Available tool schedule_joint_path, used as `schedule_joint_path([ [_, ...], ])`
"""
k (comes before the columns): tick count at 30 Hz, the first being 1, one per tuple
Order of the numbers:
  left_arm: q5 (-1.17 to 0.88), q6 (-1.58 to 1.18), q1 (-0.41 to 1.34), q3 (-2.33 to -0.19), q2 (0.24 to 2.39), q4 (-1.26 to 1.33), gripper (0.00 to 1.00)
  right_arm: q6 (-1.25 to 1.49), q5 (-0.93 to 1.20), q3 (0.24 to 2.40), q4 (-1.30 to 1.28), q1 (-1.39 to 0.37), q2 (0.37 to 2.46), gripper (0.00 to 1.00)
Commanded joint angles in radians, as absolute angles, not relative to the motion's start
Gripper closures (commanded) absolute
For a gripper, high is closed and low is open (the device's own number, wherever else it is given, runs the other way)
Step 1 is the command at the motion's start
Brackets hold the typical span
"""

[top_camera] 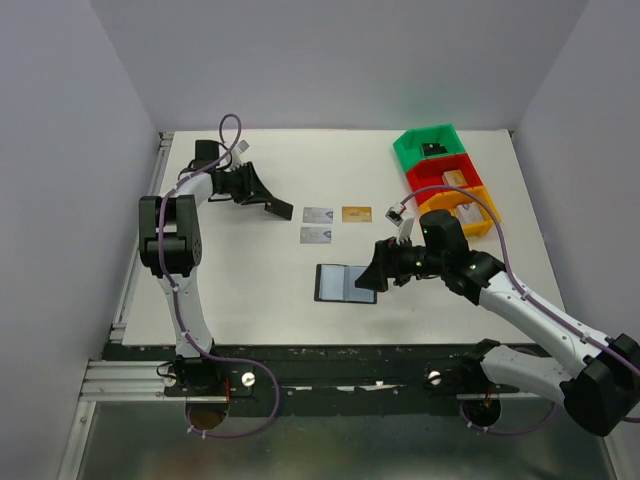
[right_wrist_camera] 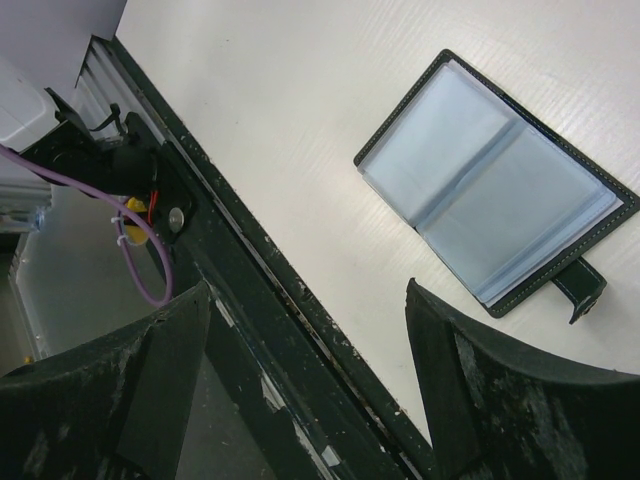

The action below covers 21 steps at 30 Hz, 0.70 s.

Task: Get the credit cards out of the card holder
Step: Place the credit card at the center of the board, then remove the credit card from the card holder.

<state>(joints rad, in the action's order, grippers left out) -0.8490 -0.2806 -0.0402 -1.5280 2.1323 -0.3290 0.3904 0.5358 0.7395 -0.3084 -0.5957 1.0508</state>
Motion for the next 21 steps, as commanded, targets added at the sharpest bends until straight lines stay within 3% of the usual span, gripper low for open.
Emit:
schedule_joint_path([
  [1, -0.801, -0.273, -0.077, -1.545, 2.112, -0.351, 0.55, 0.373, 0.523, 0.746, -0.325, -0.598, 1.040, 0.14],
  [5, -0.775, -0.279, -0.090, -1.539, 2.094, -0.348, 0.45, 0.374, 0.514, 0.749, -0.328, -0.598, 1.045, 0.14],
  [9, -0.703, -0.291, -0.103, -1.532, 2.060, -0.356, 0.44, 0.382, 0.456, 0.756, -0.350, -0.598, 1.049, 0.14],
  [12, -0.586, -0.314, -0.103, -1.494, 1.988, -0.338, 0.43, 0.449, 0.278, 0.775, -0.418, -0.598, 1.060, 0.13],
  [18, -0.087, -0.388, -0.020, -1.240, 1.648, -0.221, 0.40, 0.494, 0.006, 0.764, -0.448, -0.597, 1.049, 0.00],
  [19, -0.010, -0.402, -0.005, -1.195, 1.584, -0.204, 0.15, 0.492, -0.042, 0.765, -0.449, -0.597, 1.052, 0.00],
  [20, 0.097, -0.429, 0.036, -1.140, 1.533, -0.189, 0.01, 0.489, -0.058, 0.773, -0.454, -0.595, 1.063, 0.00],
  [21, 0.144, -0.461, 0.057, -1.097, 1.479, -0.170, 0.01, 0.486, -0.075, 0.785, -0.471, -0.595, 1.078, 0.00],
])
